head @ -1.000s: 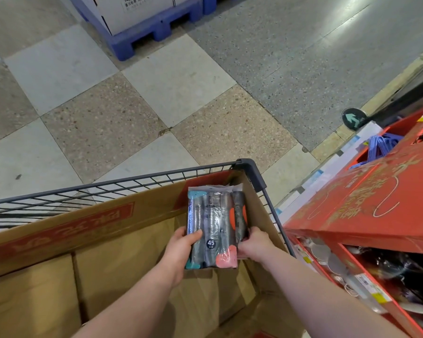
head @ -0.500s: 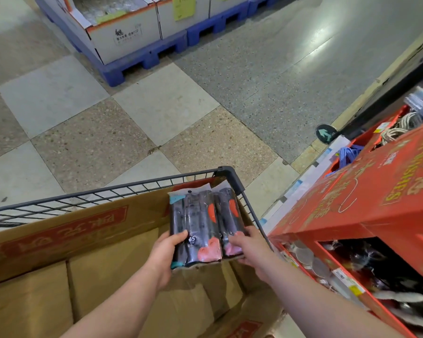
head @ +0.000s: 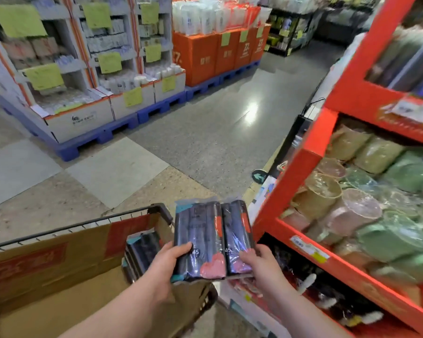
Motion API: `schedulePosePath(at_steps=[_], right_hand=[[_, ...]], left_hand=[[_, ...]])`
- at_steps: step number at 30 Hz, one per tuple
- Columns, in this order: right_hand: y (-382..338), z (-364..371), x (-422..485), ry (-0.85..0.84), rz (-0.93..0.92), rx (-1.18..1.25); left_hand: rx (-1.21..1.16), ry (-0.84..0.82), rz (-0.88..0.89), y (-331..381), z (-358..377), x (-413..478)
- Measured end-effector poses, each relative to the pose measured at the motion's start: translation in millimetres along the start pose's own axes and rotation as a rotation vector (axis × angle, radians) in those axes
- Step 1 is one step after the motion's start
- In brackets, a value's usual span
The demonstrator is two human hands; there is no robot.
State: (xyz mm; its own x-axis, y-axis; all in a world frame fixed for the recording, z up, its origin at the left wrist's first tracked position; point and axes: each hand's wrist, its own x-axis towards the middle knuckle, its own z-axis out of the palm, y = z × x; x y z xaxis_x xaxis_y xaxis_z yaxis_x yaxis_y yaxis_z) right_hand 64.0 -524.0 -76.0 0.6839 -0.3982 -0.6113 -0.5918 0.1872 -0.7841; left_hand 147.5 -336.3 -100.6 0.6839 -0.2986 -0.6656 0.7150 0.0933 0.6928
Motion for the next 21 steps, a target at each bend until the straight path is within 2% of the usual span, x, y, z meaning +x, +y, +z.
schedulePosePath(at_steps=[12,17,21], right_hand=[[0,-234,-139,0.355,-0.253,0.251],[-4,-291,-176,0.485,-0.347,0.259],[-16,-316,-180,0.504,-0.387,0.284]], left_hand=[[0.183,-0.434,0.099,-40,247,-108],[0.292,-0.576,0.141,-46,307,-147],[0.332,-0.614,0.171,-38,333,-159]])
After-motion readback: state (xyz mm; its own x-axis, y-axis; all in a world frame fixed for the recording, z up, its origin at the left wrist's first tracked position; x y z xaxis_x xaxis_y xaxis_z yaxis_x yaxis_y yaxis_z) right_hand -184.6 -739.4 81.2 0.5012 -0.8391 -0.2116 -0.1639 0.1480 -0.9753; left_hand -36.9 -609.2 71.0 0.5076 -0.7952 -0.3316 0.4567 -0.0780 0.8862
